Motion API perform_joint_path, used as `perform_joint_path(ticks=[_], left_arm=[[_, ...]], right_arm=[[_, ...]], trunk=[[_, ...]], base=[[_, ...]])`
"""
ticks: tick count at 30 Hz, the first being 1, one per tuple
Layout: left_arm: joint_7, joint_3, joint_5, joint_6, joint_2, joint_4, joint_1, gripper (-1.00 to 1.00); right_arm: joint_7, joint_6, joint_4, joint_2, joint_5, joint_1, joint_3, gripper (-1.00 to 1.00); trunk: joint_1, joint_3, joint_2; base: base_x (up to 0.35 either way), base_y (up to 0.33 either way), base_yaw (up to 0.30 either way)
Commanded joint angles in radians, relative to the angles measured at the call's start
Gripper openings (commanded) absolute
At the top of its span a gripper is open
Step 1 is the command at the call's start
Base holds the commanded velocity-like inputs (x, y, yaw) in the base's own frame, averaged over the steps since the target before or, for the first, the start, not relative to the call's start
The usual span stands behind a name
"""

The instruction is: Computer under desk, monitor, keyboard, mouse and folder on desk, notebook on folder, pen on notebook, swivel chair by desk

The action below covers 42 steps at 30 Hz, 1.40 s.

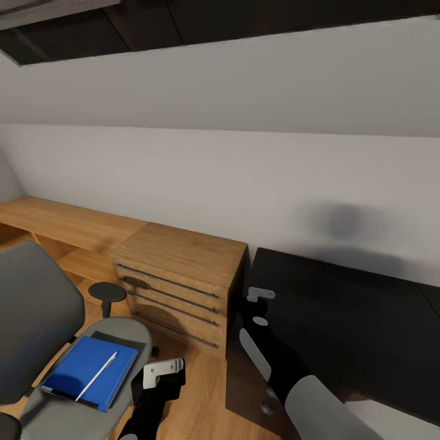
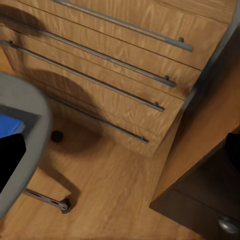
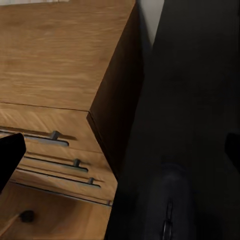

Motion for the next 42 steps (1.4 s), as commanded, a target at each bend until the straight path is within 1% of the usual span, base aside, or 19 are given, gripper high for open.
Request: perform_joint_path(ticks=[1, 5, 12, 16, 21, 32, 42], left_arm=[[0.006, -0.001, 0.008, 0.003, 0.0, -0.002, 0.0, 1.0], [0.006, -0.001, 0.008, 0.003, 0.0, -0.002, 0.0, 1.0], [0.006, -0.001, 0.008, 0.003, 0.0, -0.002, 0.0, 1.0], [0.006, -0.001, 0.009, 0.003, -0.001, -0.002, 0.0, 1.0], [0.006, -0.001, 0.009, 0.003, -0.001, -0.002, 0.0, 1.0], [0.006, -0.001, 0.009, 0.003, 0.0, -0.002, 0.0, 1.0], [0.006, -0.001, 0.01, 0.003, -0.001, -0.002, 0.0, 1.0]], right_arm=[[-0.007, 0.005, -0.002, 0.0, -0.003, -0.001, 0.002, 1.0], [-0.007, 0.004, -0.003, 0.0, -0.003, 0.0, 0.002, 1.0], [-0.007, 0.004, -0.002, 0.0, -0.003, 0.001, 0.002, 1.0], [-0.006, 0.004, -0.002, 0.0, -0.003, 0.001, 0.003, 1.0], [-0.006, 0.004, -0.001, 0.0, -0.003, 0.001, 0.005, 1.0], [-0.006, 0.004, 0.002, 0.0, -0.004, 0.001, 0.005, 1.0], [-0.006, 0.003, 0.003, 0.0, -0.003, 0.001, 0.006, 1.0]], trunk=[[0.0, -0.001, -0.001], [0.0, 0.0, -0.001], [0.0, 0.004, -0.001], [0.0, 0.005, -0.001], [0.0, 0.005, -0.001], [0.0, 0.005, -0.001], [0.0, 0.005, -0.001]], base=[[-0.322, 0.08, 0.0], [-0.248, 0.053, -0.08], [-0.097, 0.03, -0.213], [-0.236, 0.131, -0.129], [-0.21, 0.084, -0.022], [-0.052, 0.007, -0.002], [-0.3, 0.0, 0.0]])
